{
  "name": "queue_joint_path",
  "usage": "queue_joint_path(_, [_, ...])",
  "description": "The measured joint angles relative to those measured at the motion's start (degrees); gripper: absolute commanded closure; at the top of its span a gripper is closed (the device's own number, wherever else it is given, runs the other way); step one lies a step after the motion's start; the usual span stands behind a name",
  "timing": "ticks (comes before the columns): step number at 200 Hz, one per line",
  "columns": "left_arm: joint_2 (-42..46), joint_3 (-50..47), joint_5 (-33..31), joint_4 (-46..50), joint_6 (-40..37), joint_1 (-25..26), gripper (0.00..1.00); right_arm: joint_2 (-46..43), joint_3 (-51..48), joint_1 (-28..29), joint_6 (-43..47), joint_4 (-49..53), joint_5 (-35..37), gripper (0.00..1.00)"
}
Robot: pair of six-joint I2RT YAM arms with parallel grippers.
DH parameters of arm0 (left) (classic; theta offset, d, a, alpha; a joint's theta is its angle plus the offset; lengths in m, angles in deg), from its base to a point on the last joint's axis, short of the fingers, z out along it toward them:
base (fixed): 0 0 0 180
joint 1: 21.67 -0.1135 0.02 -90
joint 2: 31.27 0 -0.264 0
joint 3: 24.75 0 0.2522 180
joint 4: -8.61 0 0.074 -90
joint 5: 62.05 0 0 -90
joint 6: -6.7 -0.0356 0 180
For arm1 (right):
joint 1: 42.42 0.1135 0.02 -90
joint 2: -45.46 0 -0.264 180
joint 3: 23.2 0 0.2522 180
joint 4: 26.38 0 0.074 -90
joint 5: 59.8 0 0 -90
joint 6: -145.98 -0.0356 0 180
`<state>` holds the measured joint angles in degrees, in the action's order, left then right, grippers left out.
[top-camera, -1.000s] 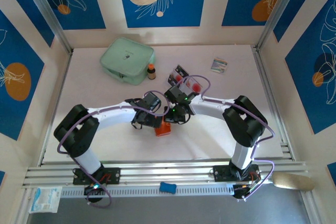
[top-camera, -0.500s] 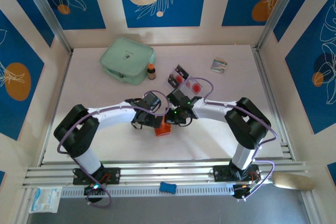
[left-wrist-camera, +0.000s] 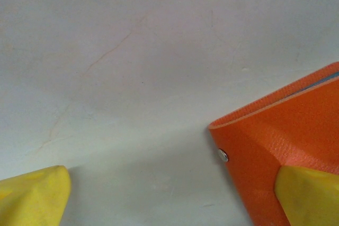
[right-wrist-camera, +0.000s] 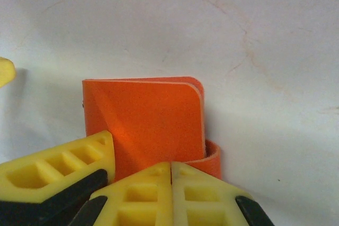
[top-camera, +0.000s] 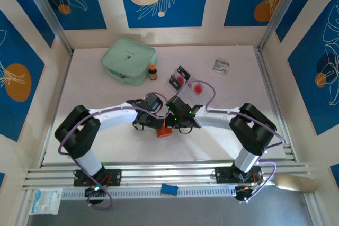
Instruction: Put the credit cards into the card holder
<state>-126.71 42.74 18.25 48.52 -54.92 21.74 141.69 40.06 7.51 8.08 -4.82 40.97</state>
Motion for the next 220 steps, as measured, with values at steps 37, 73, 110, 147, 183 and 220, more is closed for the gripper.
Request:
queue_joint_path(37, [0.0, 0.0, 0.0, 0.0, 0.0, 0.0, 0.0, -0.7, -3.0, 2.0, -0.4, -4.1, 3.8, 1.0])
queue_joint_path(73, [0.0, 0.0, 0.0, 0.0, 0.2, 0.0, 0.0, -1.2, -5.3, 3.2, -1.4, -7.9, 6.4, 1.0])
queue_joint_path(110, [0.0, -0.1, 0.1, 0.0, 1.1, 0.0, 0.0, -1.2, -5.7, 3.7, -2.1, -8.9, 7.4, 0.98])
queue_joint_path(147, [0.0, -0.2, 0.2, 0.0, 1.8, 0.0, 0.0, -1.0, -4.1, 3.7, -2.1, -6.7, 7.2, 0.77])
queue_joint_path(183, [0.1, 0.5, 0.4, 1.3, 1.8, 0.0, 0.0, -2.1, -2.8, 3.1, -2.0, -1.6, 6.3, 0.57])
queue_joint_path(220, [-0.8, 3.4, 0.2, 3.3, 1.5, -0.2, 0.0, -6.1, -3.5, 1.6, -0.5, 7.3, -0.8, 0.41])
